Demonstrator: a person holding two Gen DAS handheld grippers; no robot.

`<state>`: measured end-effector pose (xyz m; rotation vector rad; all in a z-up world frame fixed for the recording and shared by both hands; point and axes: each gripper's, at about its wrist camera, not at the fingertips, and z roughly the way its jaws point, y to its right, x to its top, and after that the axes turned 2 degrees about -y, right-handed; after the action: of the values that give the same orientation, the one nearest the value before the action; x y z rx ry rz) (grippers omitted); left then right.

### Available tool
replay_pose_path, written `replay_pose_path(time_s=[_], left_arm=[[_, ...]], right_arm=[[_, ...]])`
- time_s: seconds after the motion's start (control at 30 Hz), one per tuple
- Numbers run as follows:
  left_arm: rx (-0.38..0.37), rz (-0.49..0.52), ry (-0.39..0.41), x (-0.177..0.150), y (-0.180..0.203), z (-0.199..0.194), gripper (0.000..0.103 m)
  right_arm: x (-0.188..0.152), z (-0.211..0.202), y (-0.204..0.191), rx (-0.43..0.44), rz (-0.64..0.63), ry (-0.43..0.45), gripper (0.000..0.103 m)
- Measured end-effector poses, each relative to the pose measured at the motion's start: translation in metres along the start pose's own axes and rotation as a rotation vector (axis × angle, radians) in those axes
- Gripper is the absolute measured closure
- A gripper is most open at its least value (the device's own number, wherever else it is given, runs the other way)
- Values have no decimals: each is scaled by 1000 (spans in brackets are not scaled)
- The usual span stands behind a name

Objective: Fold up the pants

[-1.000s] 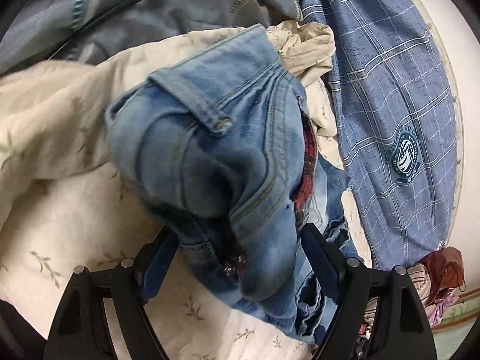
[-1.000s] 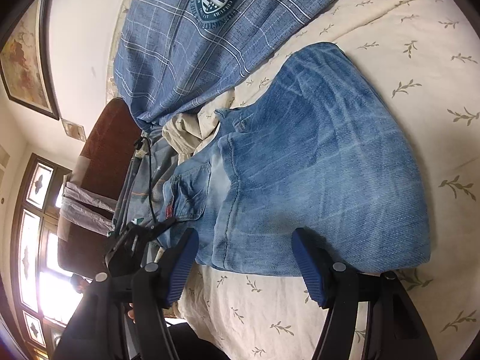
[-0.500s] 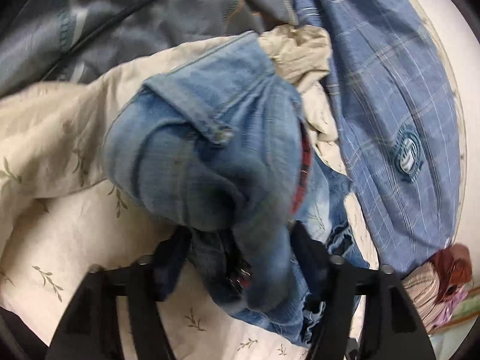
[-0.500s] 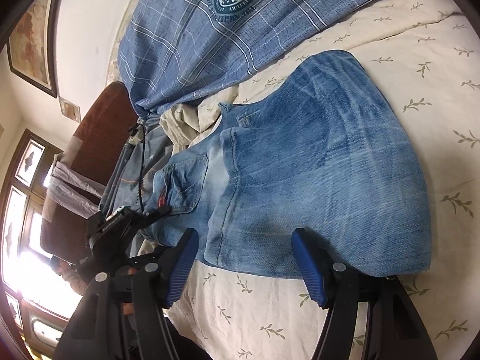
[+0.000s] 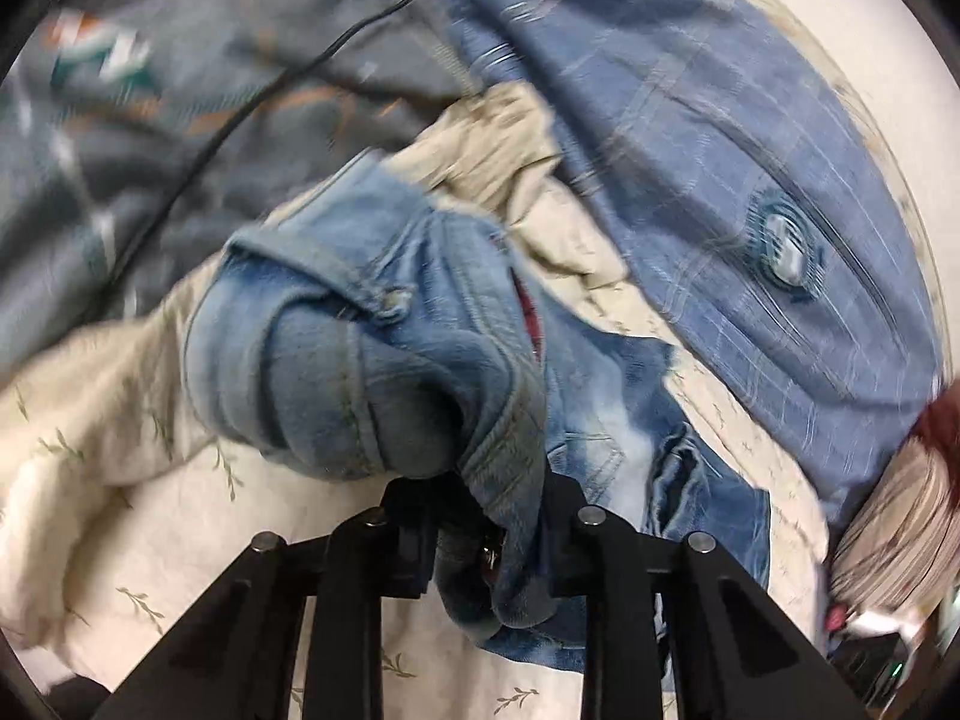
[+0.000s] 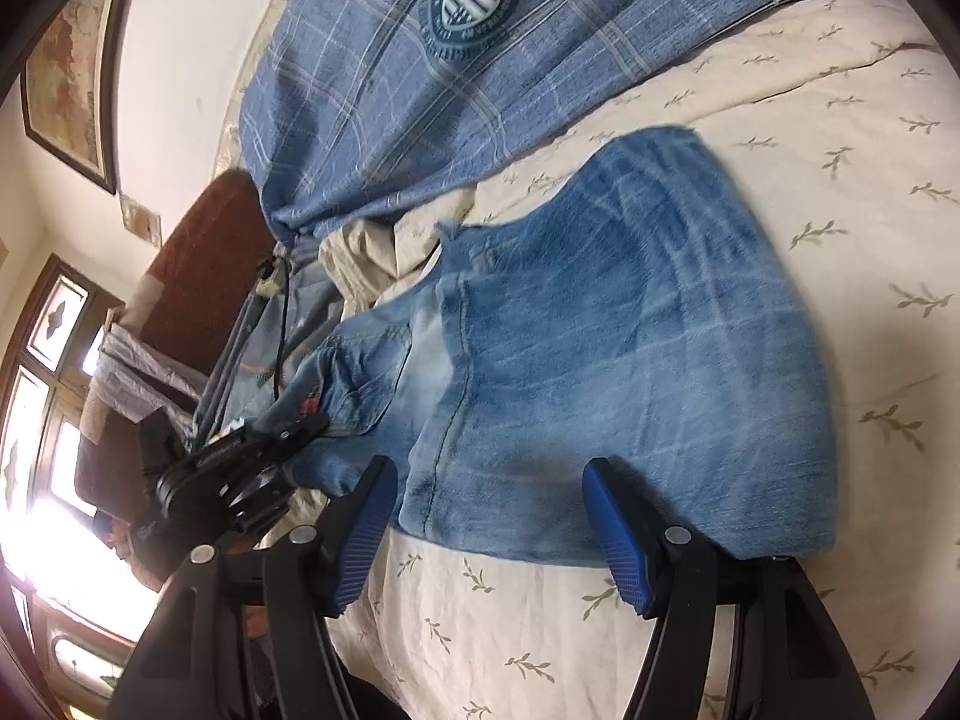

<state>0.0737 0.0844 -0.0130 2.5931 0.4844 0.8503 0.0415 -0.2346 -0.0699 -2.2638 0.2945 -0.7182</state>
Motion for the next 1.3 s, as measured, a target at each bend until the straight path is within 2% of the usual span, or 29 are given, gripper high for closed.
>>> replay_pose_path(time_s=[0.17,0.3,0.4,0.47,0.53,0.57,0.6,0.63,0.73,0.83,0.87,0.9,0.97,1.03,1.07,1.13,1.23,1.3], left_arm=[[9,199,79,-5,48,-23,79],[18,375,137,-22,87,-39,79],[46,556,188,-46,123,-45,79],[80,711,225,-71,148,-45,79],[156,933,260,-110,177,-38,79],[182,999,262,-122,187,-34,79],[220,1113,255,-144,200,-22,77],[229,1166,241,-156,206,-15,76],[200,1287,162,-189,220,2,70],[127,1313,125,-203,224,-1,60],[105,1313,143,-204,224,-8,52],[88,1314,151,-204,223,-12,47],[9,1315,167,-199,217,-31,46],[-61,1312,200,-193,209,-53,39],[-62,1307,213,-189,207,-56,34],[-26,1264,227,-168,198,-60,33],[29,1153,218,-136,182,-54,33],[82,1056,216,-113,171,-48,33]], right_arm=[[9,-22,15,31,71,77,35],[17,-52,29,6,118,202,35],[21,-80,53,40,214,288,35],[22,-93,69,66,279,319,35],[22,-105,84,89,336,342,35],[22,-109,89,94,356,352,35],[22,-115,97,99,378,365,35],[23,-120,102,102,394,375,35],[21,-131,110,105,415,398,35],[21,-138,114,86,418,410,35],[22,-139,114,80,416,414,35],[22,-141,115,75,414,418,35],[21,-144,117,72,416,428,35],[21,-146,119,78,425,432,35],[20,-146,120,81,426,432,35],[19,-146,117,91,412,430,35],[22,-145,103,109,347,429,35],[21,-146,85,160,270,450,34]])
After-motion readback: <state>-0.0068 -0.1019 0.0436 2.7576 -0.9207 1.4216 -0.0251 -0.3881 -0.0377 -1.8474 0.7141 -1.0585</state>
